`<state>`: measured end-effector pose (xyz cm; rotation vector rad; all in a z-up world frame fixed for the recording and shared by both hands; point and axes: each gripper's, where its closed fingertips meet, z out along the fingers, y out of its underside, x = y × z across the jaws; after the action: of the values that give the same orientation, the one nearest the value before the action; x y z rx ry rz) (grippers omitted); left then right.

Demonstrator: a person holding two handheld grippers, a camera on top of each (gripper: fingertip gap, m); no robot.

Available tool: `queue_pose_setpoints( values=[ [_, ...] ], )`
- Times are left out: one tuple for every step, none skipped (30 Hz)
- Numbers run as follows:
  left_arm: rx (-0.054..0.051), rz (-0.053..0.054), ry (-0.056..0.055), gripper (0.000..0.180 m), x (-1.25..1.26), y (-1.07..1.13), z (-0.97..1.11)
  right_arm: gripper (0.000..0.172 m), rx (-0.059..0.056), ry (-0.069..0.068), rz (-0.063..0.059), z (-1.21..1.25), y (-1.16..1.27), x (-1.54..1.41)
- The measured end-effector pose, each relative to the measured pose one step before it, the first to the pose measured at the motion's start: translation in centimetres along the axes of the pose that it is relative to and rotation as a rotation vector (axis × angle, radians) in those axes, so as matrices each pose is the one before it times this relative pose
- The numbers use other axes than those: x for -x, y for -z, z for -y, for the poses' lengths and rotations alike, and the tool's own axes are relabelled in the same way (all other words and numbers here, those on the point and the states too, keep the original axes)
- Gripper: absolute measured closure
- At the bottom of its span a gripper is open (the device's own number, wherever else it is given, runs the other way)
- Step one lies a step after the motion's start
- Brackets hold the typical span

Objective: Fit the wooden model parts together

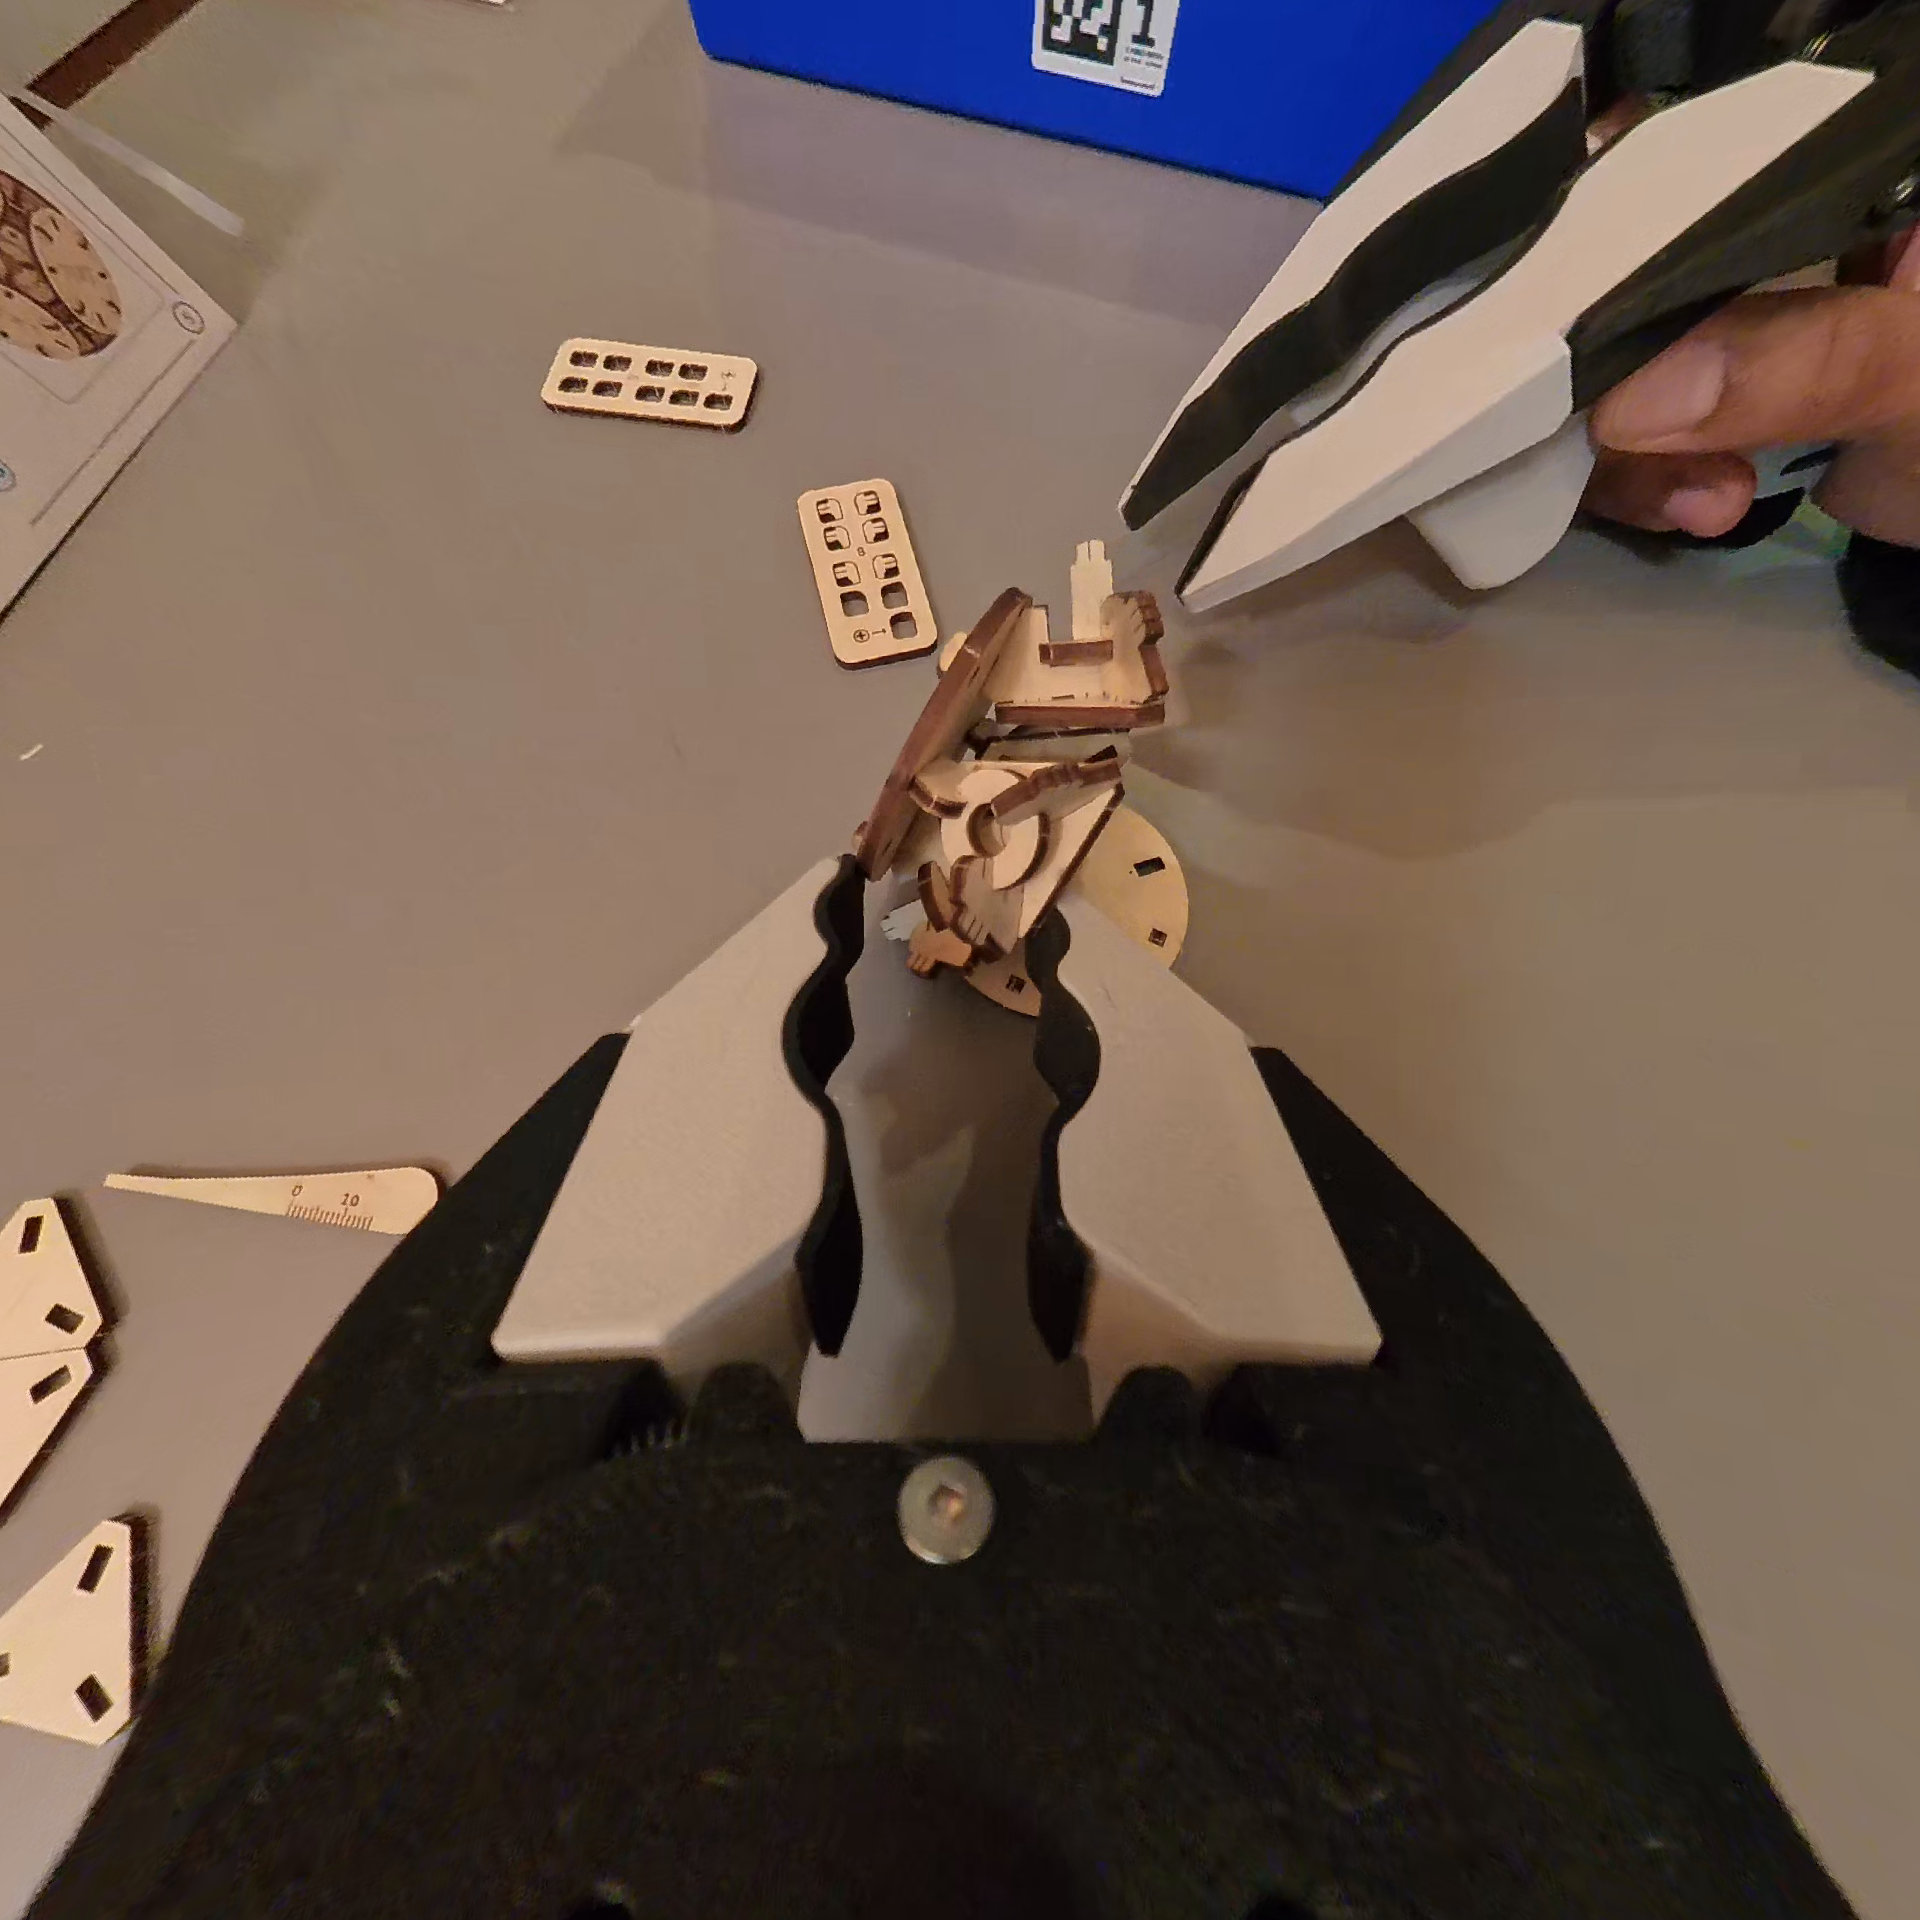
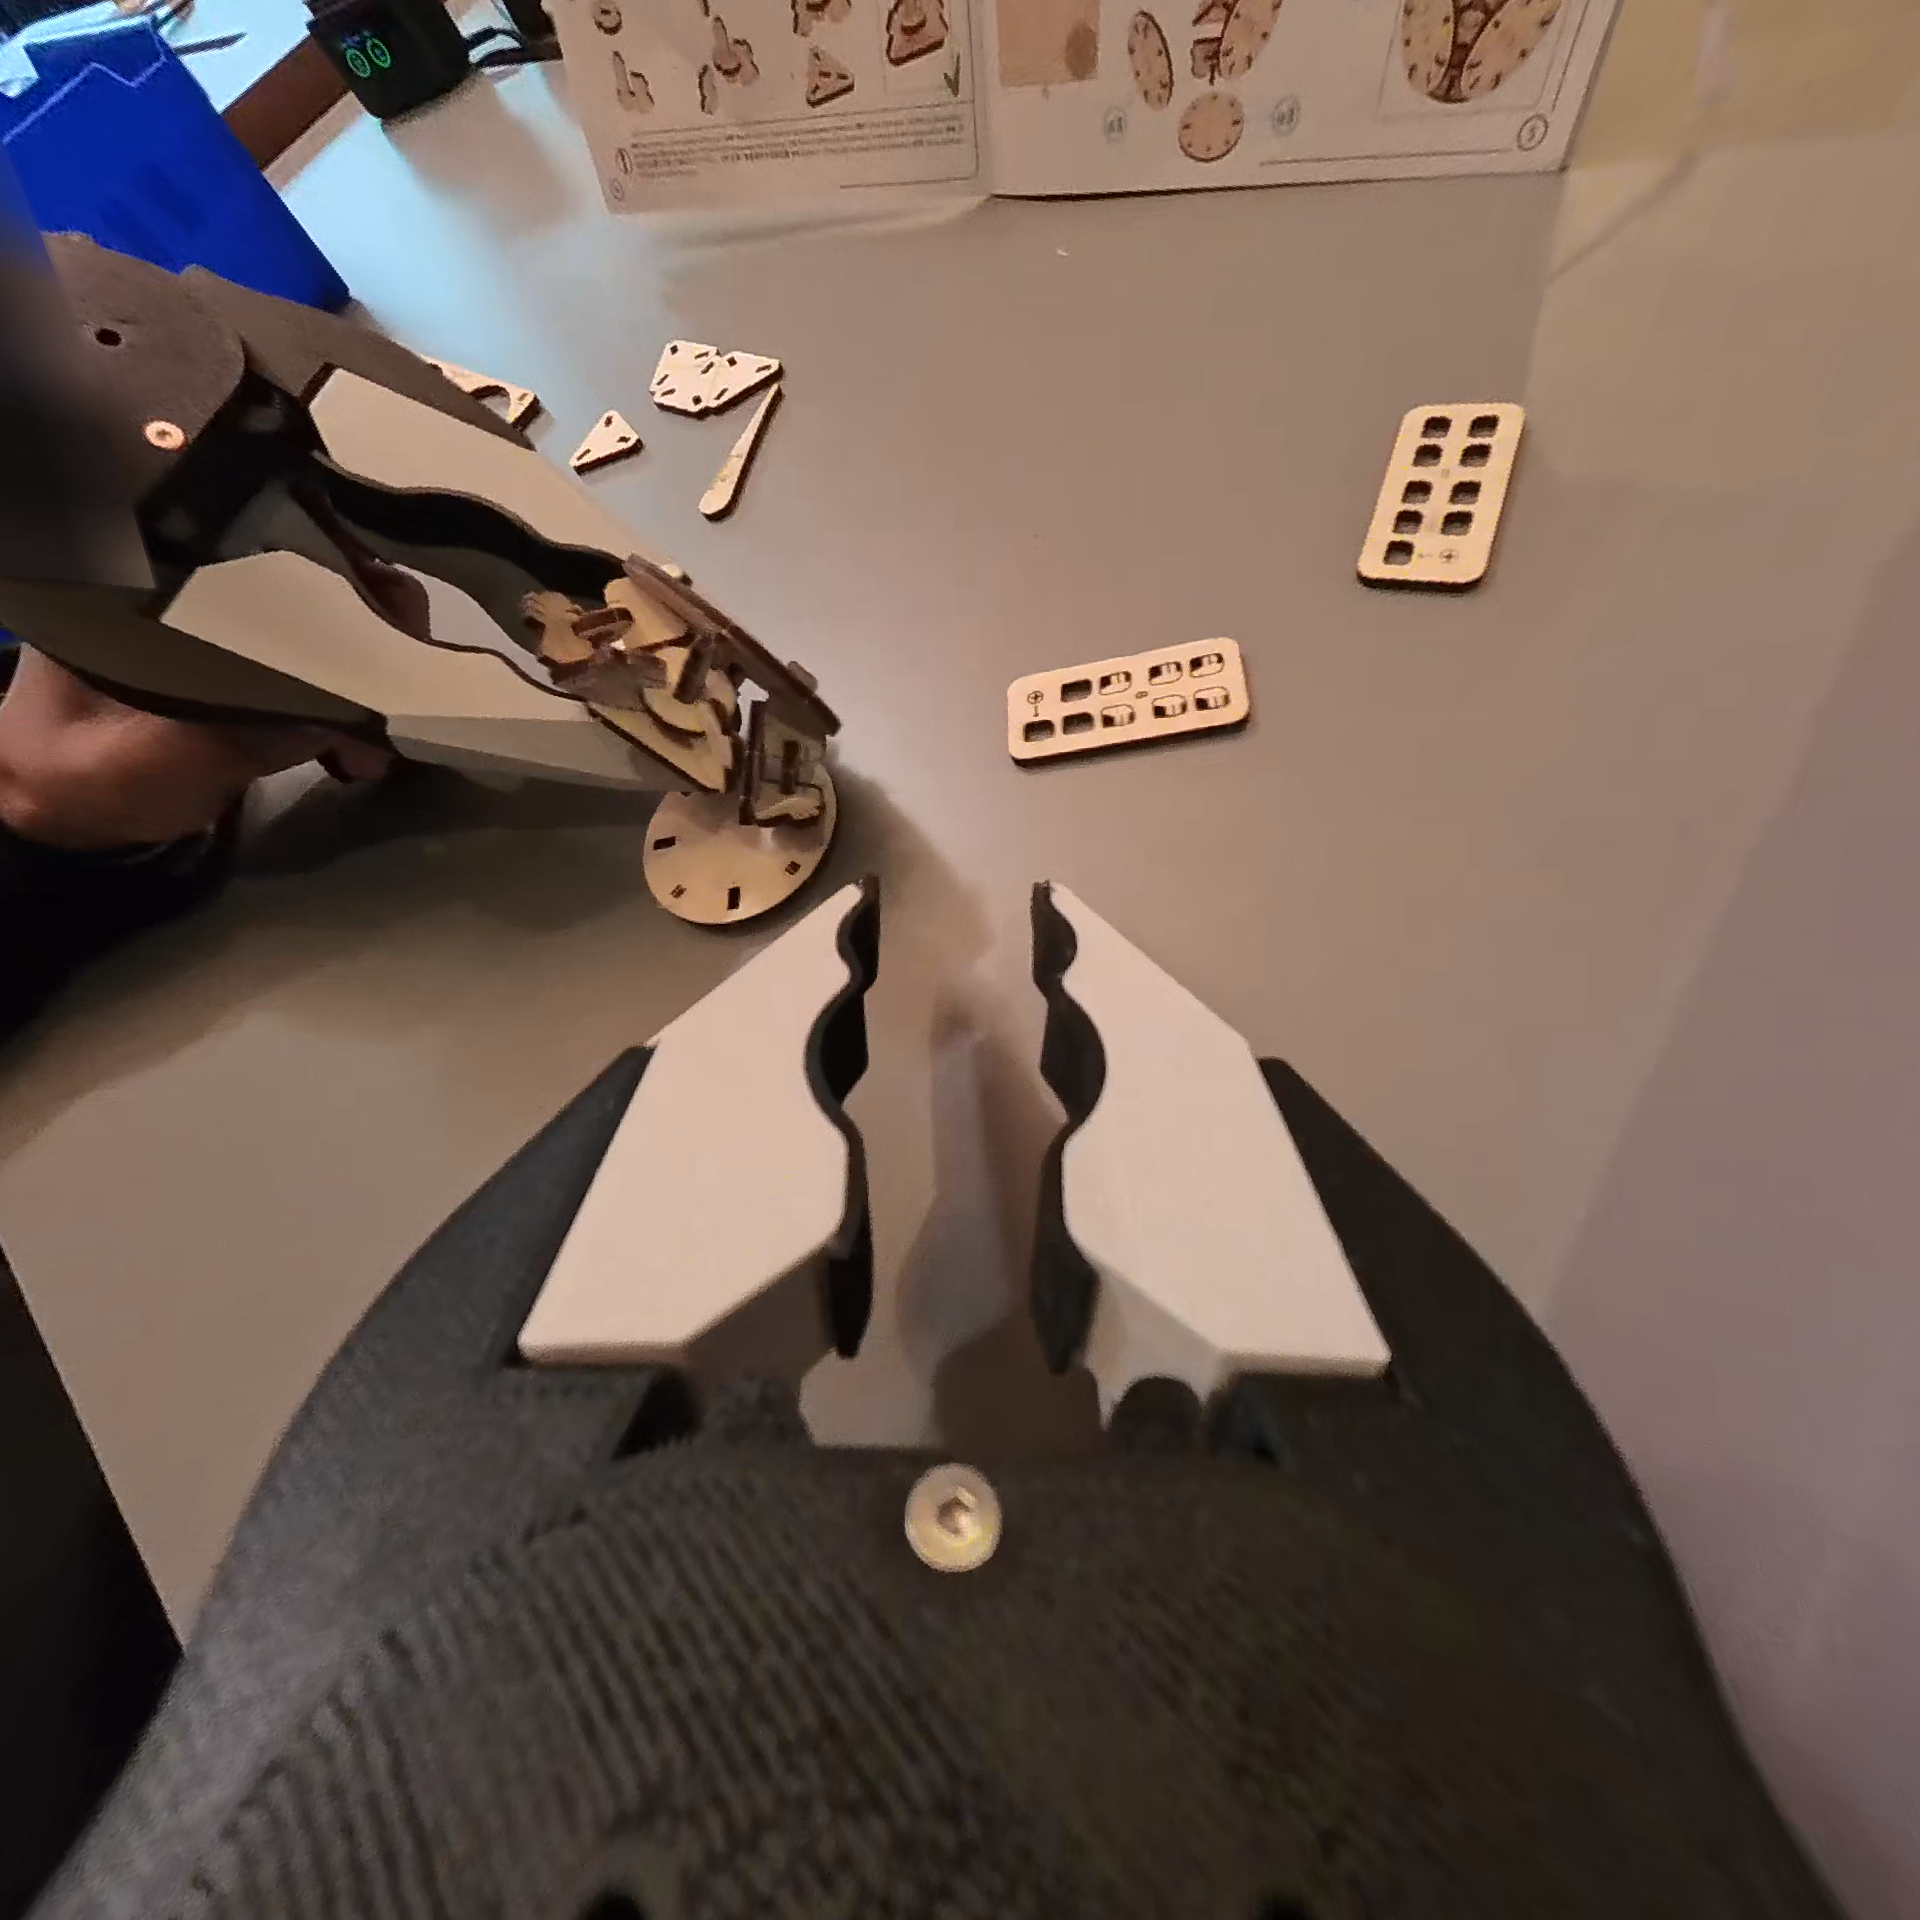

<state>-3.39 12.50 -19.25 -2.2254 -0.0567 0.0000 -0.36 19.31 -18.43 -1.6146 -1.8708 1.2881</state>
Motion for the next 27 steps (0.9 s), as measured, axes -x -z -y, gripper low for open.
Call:
queue_pose_setpoints(
  values=[
    [0.0,0.0023,-0.0027,0.153,0.001,0.001,-0.003,0.144,0.0023,0.0141,-0.002,-0.017,-0.066,0.122],
    [0.0001,0.0012,-0.001,0.153,-0.006,0.002,-0.003,0.144,0.002,0.0188,-0.0002,0.015,-0.113,0.205],
    [0.0,0.0013,-0.0014,0.153,0.008,0.001,-0.001,0.144,0.0038,0.0235,0.0019,-0.015,-0.149,0.3],
    [0.0,0.001,-0.0014,0.153,-0.007,-0.001,0.012,0.144,0.0089,0.026,-0.0003,-0.07,-0.203,0.307],
    [0.0009,0.0001,0.0,0.153,0.001,-0.008,-0.014,0.144,0.0154,0.0255,-0.0071,-0.178,-0.233,0.212],
    [0.0005,-0.0003,0.0005,0.153,0.011,-0.011,-0.008,0.144,0.0195,0.0225,-0.0114,-0.245,-0.238,0.095],
    [0.0,-0.0011,0.0012,0.153,-0.004,-0.001,0.001,0.145,0.0187,0.0141,-0.0149,-0.239,-0.203,-0.026],
    [0.0,-0.0008,0.0008,0.153,0.003,0.0,0.001,0.148,0.0124,0.0039,-0.0158,-0.152,-0.132,-0.154],
    [0.0,0.0004,-0.0007,0.153,0.001,0.0,0.0,0.152,0.0023,-0.0049,-0.0143,-0.012,-0.044,-0.234],
    [-0.0002,0.0017,-0.0023,0.153,-0.011,0.0,0.002,0.158,-0.0101,-0.0106,-0.0103,0.164,0.074,-0.256],
    [-0.0002,0.0035,-0.0044,0.153,-0.001,0.007,0.008,0.164,-0.024,-0.0135,-0.0099,0.359,0.188,-0.319],
    [-0.0002,0.0041,-0.005,0.153,-0.007,0.002,0.0,0.172,-0.0347,-0.0126,-0.0111,0.539,0.269,-0.37],
    [-0.0002,0.0042,-0.0051,0.153,-0.006,0.002,0.001,0.172,-0.0381,-0.0061,-0.0049,0.62,0.256,-0.242],
    [-0.0001,0.0041,-0.0048,0.153,0.002,0.003,0.0,0.172,-0.0314,-0.0028,-0.0031,0.577,0.178,-0.206],
    [-0.0001,0.0037,-0.0042,0.153,0.001,0.003,0.0,0.172,-0.0169,-0.0042,-0.0048,0.437,0.053,-0.207],
    [0.0008,0.0033,-0.0042,0.153,0.005,0.001,-0.006,0.172,-0.0028,-0.0026,0.0034,0.344,-0.061,-0.022],
    [0.0008,0.0026,-0.0039,0.153,0.004,0.003,-0.019,0.172,0.0003,-0.0013,0.0114,0.393,-0.131,0.167],
    [0.0007,0.0019,-0.0029,0.153,0.007,0.009,-0.024,0.172,-0.0067,-0.0006,0.0091,0.528,-0.155,0.233],
    [0.0005,0.001,-0.0014,0.153,-0.006,-0.003,-0.001,0.172,-0.014,0.0039,0.0071,0.655,-0.151,0.298],
    [0.0003,-0.0002,0.0005,0.153,0.013,-0.005,-0.012,0.172,-0.0151,0.0097,0.0063,0.668,-0.168,0.382],
    [0.0002,-0.0011,0.0014,0.153,-0.004,0.0,-0.003,0.172,-0.0104,0.0124,-0.0014,0.576,-0.194,0.307],
    [0.0001,-0.0018,0.0022,0.153,0.009,-0.002,-0.002,0.172,-0.0063,0.0156,-0.0074,0.461,-0.195,0.239],
    [0.0002,-0.0025,0.003,0.153,0.004,-0.001,-0.003,0.172,-0.0007,0.0183,-0.0056,0.278,-0.209,0.257],
    [0.0001,-0.0026,0.003,0.153,0.002,-0.002,-0.001,0.172,0.0077,0.0172,-0.0047,0.027,-0.232,0.207],
    [0.0001,-0.0024,0.0028,0.153,-0.004,-0.008,-0.009,0.172,0.0107,0.012,-0.0085,-0.135,-0.189,0.055],
    [0.0001,-0.0018,0.0021,0.153,0.01,-0.001,-0.001,0.172,0.007,0.0052,-0.0075,-0.209,-0.129,-0.012],
    [0.0001,-0.0013,0.0015,0.153,0.001,-0.001,-0.001,0.172,0.0039,-0.0044,-0.0011,-0.288,-0.06,-0.025]
  ],
)
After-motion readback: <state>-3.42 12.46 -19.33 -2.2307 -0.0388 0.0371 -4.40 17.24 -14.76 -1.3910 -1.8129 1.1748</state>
